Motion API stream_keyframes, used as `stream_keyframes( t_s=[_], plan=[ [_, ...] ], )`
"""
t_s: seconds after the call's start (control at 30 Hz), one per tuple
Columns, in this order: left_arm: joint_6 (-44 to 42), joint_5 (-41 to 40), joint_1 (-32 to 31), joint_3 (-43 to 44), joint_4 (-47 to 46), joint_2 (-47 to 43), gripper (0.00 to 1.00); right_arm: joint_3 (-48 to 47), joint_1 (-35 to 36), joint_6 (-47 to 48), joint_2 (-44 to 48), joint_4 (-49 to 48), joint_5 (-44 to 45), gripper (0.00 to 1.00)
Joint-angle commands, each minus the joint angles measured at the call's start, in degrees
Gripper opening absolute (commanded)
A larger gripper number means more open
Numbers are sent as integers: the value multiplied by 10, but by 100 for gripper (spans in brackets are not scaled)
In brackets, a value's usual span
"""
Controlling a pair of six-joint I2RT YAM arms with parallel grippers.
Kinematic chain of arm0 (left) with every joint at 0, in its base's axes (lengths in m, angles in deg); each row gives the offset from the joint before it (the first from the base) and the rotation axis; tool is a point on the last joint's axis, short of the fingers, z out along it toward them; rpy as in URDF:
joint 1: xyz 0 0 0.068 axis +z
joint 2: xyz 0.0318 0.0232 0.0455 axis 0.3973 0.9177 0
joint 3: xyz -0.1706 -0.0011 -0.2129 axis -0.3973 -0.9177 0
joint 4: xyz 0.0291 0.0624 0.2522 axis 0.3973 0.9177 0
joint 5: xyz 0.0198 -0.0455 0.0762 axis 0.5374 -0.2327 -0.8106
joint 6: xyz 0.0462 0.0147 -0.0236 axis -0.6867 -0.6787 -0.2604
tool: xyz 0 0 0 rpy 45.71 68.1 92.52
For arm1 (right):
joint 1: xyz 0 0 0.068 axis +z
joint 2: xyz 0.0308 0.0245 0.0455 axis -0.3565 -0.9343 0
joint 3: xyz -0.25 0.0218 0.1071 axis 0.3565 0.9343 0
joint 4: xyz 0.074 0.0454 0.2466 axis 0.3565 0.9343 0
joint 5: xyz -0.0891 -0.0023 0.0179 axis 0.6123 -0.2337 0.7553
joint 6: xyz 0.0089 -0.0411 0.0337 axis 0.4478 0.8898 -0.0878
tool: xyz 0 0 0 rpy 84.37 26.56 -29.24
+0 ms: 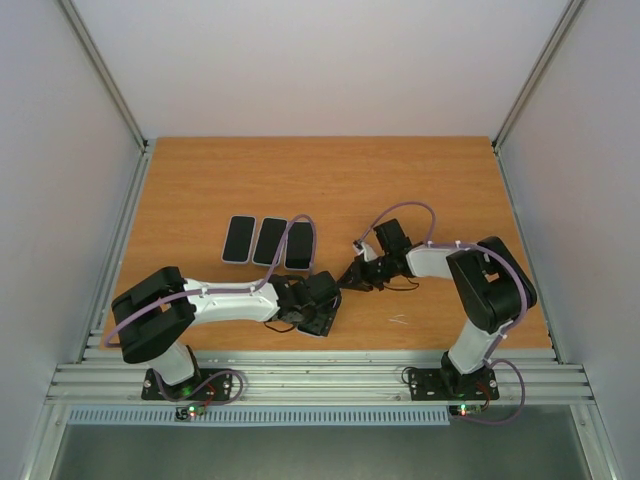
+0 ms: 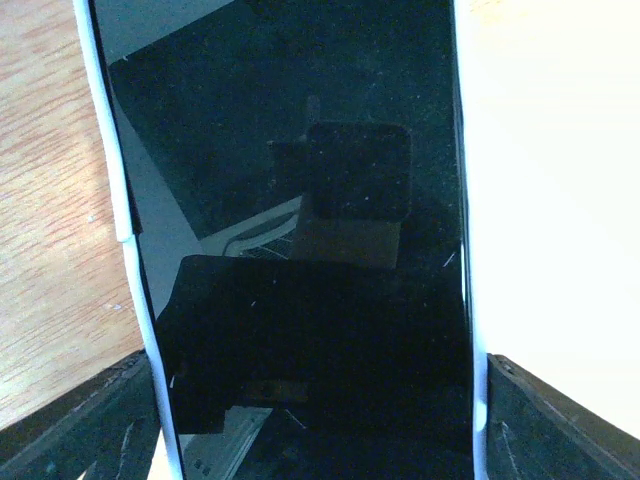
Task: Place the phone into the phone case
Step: Move the phone with the phone case to the center of the board.
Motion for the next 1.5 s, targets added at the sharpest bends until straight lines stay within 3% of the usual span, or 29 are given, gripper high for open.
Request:
stream_keyframes(
  t_s=[0.0,0.13,0.4,0.77,0.97,1.17,1.47],
  plan=[
    [17,30,3,-5,-48,10,71,-15,24,25,20,76,76,7],
    [17,30,3,-1,-43,14,71,-31,43,55,44,119,127,1],
    [19,30,3,-4,-40,9,72,-49,66,61,86,162,190,3],
    [10,21,3,-1,-41,-12,72,-41,35,74,188,211,187,30],
    [7,12,6,9,-33,-17,72,-27,35,59,180,191,179,34],
    [-26,-2,29,72,-6,6,71,-19,28,62,234,227,260,50],
    [-78,-82,70,234,75,116,72,-3,18,72,383,322,417,78]
  ],
)
